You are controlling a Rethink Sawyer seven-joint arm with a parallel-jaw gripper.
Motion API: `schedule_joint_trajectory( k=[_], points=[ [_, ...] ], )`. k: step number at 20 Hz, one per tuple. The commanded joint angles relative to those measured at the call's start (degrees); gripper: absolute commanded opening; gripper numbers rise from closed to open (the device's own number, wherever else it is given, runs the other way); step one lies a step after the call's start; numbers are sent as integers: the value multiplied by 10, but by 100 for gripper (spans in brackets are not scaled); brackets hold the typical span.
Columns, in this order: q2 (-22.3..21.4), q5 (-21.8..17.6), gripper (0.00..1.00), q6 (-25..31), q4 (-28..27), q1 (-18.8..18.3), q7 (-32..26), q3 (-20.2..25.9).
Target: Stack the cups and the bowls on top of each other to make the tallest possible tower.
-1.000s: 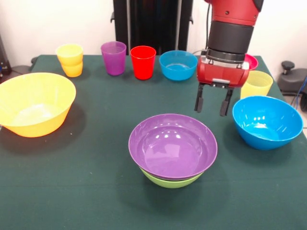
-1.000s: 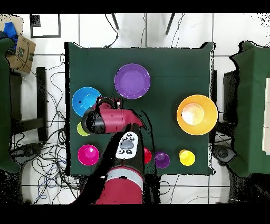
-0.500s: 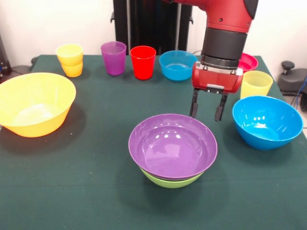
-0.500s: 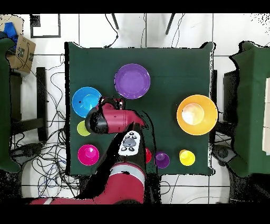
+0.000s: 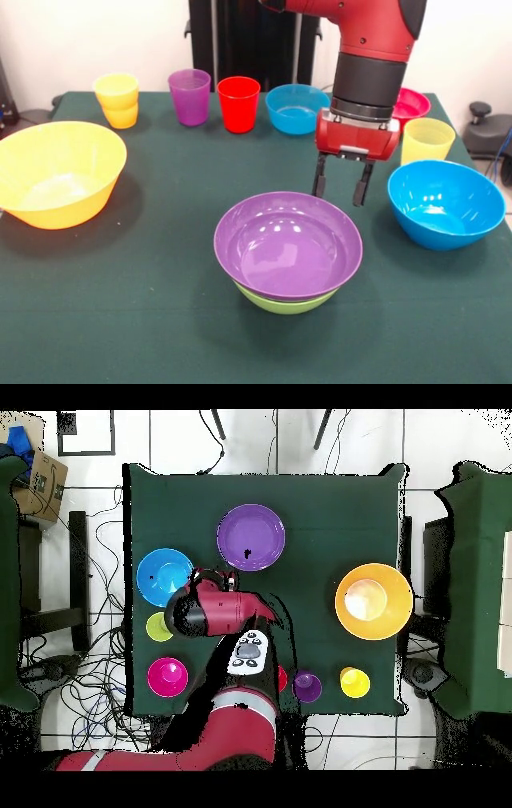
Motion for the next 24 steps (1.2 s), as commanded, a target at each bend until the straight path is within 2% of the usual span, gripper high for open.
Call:
schedule_joint_trajectory(
  k=[1, 9, 11, 17, 21, 24],
  points=[
    [19, -1, 100, -2, -45, 4, 58, 15],
    [67, 9, 100, -21, -74, 8, 67, 7],
    [68, 10, 100, -21, -73, 8, 70, 7],
    [52, 18, 100, 6, -57, 18, 80, 8],
    [18, 23, 100, 16, -13, 10, 94, 54],
    [-14, 35, 100, 46, 11, 9, 100, 79]
  ],
)
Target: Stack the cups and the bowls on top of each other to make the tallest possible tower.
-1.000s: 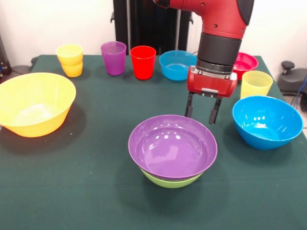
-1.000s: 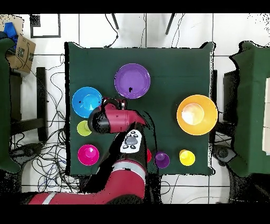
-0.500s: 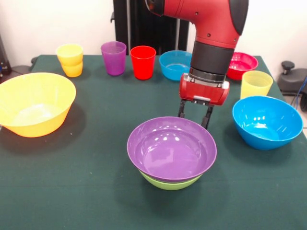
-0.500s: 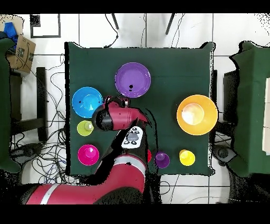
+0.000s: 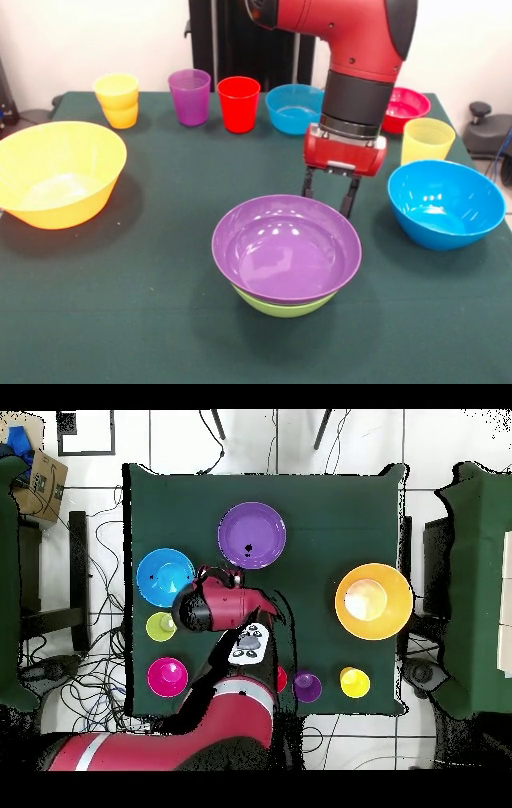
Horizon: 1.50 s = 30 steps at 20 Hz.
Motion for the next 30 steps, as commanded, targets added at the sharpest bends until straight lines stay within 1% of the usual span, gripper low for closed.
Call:
schedule_joint_trajectory(
  k=[1, 2, 3, 7, 11, 15, 20, 22, 24, 27, 30],
  points=[
    [-57, 36, 100, 58, 45, 5, 100, 100],
    [-64, 40, 100, 69, 47, 10, 99, 98],
    [-72, 43, 100, 79, 52, 7, 96, 105],
    [-116, 46, 100, 121, 85, -17, 75, 141],
    [-148, 61, 100, 175, 90, -15, 66, 145],
    [-149, 60, 100, 168, 99, -23, 60, 155],
    [-119, 48, 100, 131, 99, -31, 54, 166],
    [-99, 42, 100, 122, 93, -33, 49, 175],
    [-72, 34, 100, 101, 86, -31, 47, 180],
    [-31, 17, 100, 56, 78, -22, 48, 183],
    [-2, 10, 100, 31, 71, -2, 53, 173]
  ],
)
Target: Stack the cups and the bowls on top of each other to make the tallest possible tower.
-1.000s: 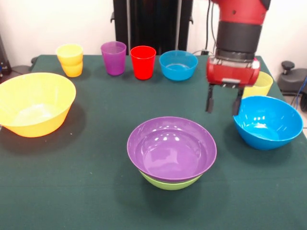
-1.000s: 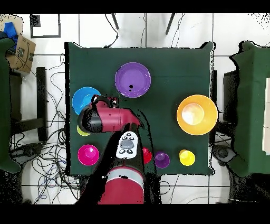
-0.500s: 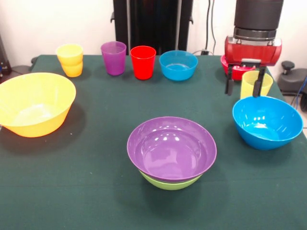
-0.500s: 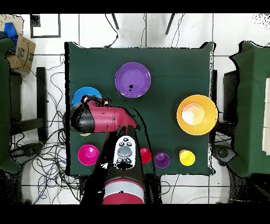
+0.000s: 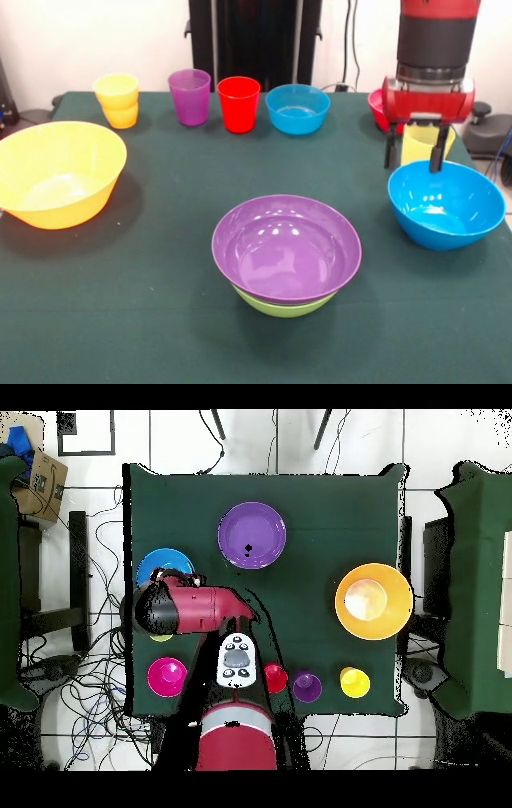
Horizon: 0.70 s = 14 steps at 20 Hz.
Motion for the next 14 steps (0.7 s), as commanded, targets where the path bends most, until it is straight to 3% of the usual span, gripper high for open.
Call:
schedule_joint_trajectory(
  k=[1, 8, 14],
  points=[
    [118, -36, 100, -69, 2, 23, 55, 57],
    [204, -40, 100, -129, -46, 45, 43, 47],
    [250, -61, 100, -173, -64, 29, 34, 59]
  ],
)
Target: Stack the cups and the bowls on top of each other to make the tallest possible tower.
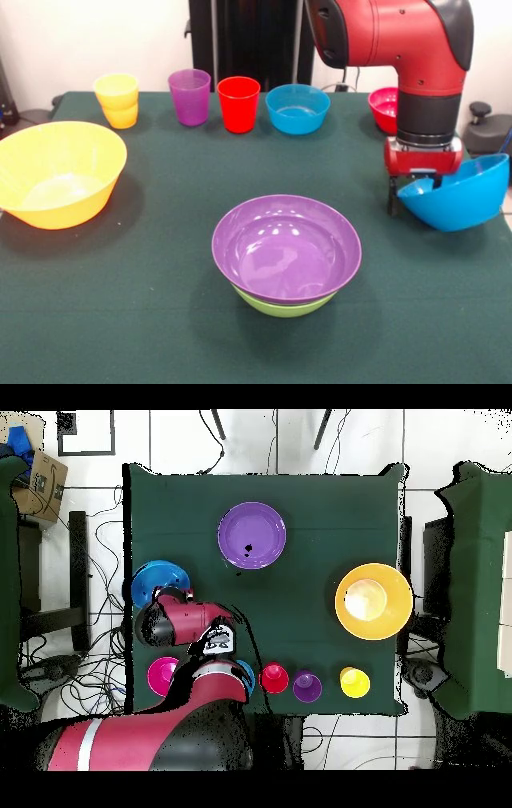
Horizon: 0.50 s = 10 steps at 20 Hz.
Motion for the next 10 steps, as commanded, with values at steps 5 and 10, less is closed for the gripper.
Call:
schedule_joint_trajectory(
  k=[5, 10],
  points=[
    [118, -65, 100, -54, -32, -13, 41, 54],
    [127, -74, 100, -78, -28, -8, 56, 48]
  ],
)
